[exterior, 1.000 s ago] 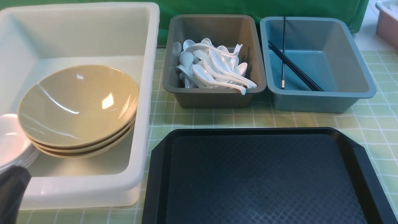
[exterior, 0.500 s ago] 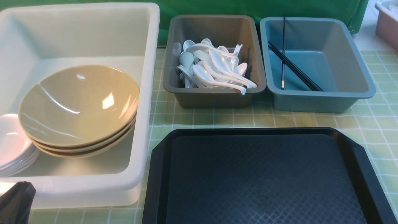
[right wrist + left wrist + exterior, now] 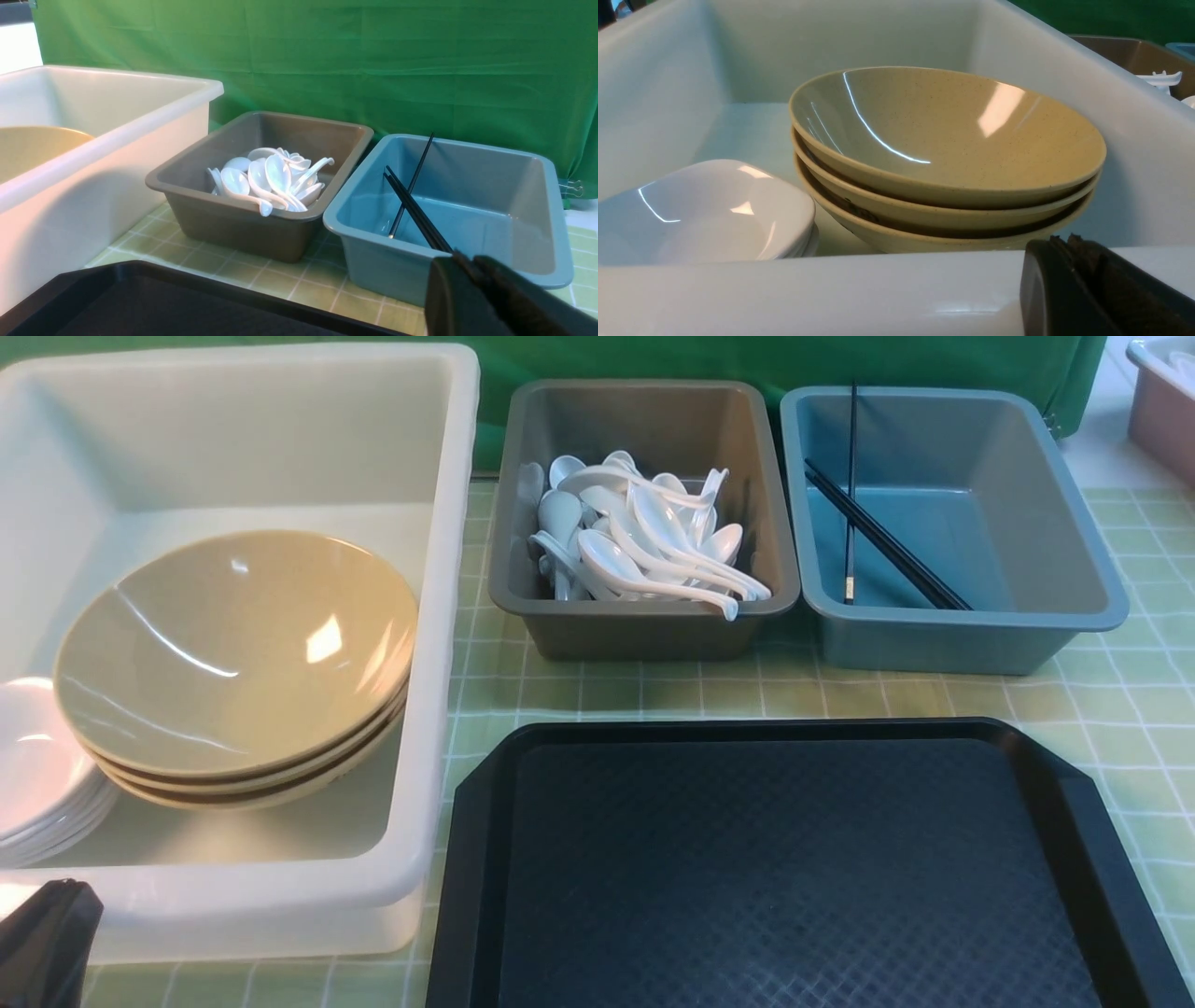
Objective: On green table put chopsticks spoon bowls plates into blue grey white boxes.
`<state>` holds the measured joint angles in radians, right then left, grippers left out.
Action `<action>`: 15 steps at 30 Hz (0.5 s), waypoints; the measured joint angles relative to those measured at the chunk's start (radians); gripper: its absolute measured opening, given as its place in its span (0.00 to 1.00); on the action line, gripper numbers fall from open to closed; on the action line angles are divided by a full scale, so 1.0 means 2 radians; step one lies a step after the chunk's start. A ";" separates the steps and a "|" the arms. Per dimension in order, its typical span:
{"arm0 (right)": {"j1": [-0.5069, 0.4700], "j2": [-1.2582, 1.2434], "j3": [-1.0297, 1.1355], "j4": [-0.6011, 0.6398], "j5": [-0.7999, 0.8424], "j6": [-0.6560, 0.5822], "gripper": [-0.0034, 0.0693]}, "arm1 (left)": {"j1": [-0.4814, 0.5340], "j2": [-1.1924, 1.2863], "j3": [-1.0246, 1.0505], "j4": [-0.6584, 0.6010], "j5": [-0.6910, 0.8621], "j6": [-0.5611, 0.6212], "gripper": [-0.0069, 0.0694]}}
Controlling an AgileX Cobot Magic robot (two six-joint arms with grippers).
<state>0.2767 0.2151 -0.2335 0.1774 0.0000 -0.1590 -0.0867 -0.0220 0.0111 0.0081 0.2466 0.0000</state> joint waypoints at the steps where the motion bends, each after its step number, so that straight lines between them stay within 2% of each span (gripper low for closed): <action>1: 0.000 0.000 0.000 0.000 0.000 0.000 0.11 | 0.000 0.000 0.000 0.000 0.000 0.000 0.09; 12: -0.001 -0.004 0.000 0.000 0.000 0.000 0.13 | 0.000 0.000 0.000 0.000 0.000 0.000 0.09; 15: -0.020 -0.010 0.000 0.000 0.000 0.000 0.13 | 0.000 0.000 0.000 0.000 0.000 0.000 0.09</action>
<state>0.2366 0.1951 -0.2335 0.1783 0.0000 -0.1590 -0.0867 -0.0220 0.0111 0.0081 0.2466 0.0000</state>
